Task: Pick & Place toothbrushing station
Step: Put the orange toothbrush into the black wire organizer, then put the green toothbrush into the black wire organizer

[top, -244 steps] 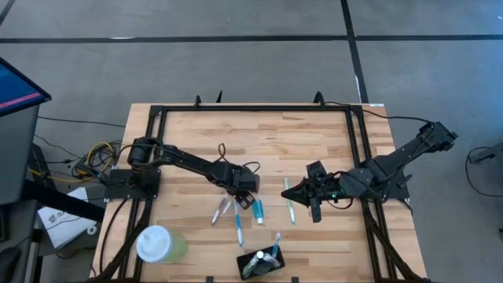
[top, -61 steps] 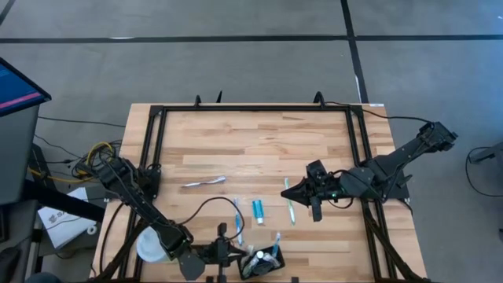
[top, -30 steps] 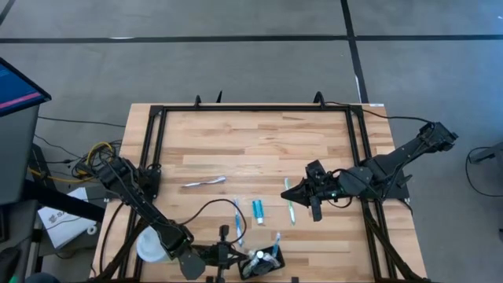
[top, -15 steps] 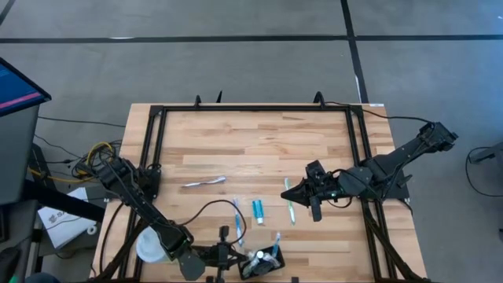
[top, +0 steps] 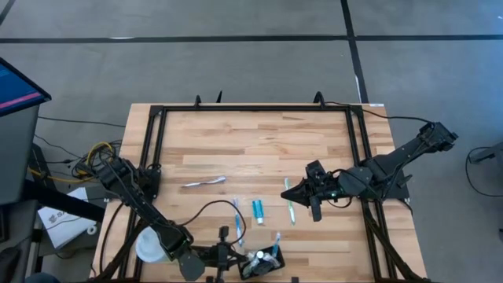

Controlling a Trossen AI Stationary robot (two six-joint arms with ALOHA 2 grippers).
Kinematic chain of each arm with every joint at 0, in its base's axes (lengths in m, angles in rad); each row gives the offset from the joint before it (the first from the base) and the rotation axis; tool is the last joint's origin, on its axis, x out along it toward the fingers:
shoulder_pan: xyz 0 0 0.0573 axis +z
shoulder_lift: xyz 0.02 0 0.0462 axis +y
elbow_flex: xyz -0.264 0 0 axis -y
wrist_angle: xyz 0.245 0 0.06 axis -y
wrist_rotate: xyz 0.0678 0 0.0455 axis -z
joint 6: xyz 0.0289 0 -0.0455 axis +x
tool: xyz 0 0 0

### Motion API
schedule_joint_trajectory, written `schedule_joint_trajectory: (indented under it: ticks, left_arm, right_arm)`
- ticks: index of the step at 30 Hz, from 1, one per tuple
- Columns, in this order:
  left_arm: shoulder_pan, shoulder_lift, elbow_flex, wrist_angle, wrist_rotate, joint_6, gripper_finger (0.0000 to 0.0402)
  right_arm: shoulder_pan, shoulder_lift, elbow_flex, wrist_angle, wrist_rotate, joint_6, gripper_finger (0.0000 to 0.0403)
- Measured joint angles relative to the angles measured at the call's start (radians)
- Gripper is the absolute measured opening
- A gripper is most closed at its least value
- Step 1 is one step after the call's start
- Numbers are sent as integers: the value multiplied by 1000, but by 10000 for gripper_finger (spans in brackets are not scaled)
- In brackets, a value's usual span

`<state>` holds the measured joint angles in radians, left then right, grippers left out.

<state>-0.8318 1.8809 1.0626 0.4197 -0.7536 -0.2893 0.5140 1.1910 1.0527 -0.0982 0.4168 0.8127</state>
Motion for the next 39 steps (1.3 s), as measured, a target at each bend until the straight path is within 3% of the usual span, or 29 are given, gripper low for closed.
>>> schedule_joint_trajectory:
  ticks: [16,21,30,39]
  left_arm:
    - [2,0,0,-1,37,-7,1]
    - [3,0,0,-62,54,-102,10]
    - [3,0,0,-86,53,-165,45]
    - [2,0,0,-82,43,-215,105]
  right_arm:
    - [0,0,0,0,2,-8,0]
    - [0,0,0,-1,2,-8,0]
    - [1,0,0,-2,2,-8,0]
    - [1,0,0,-3,1,-9,0]
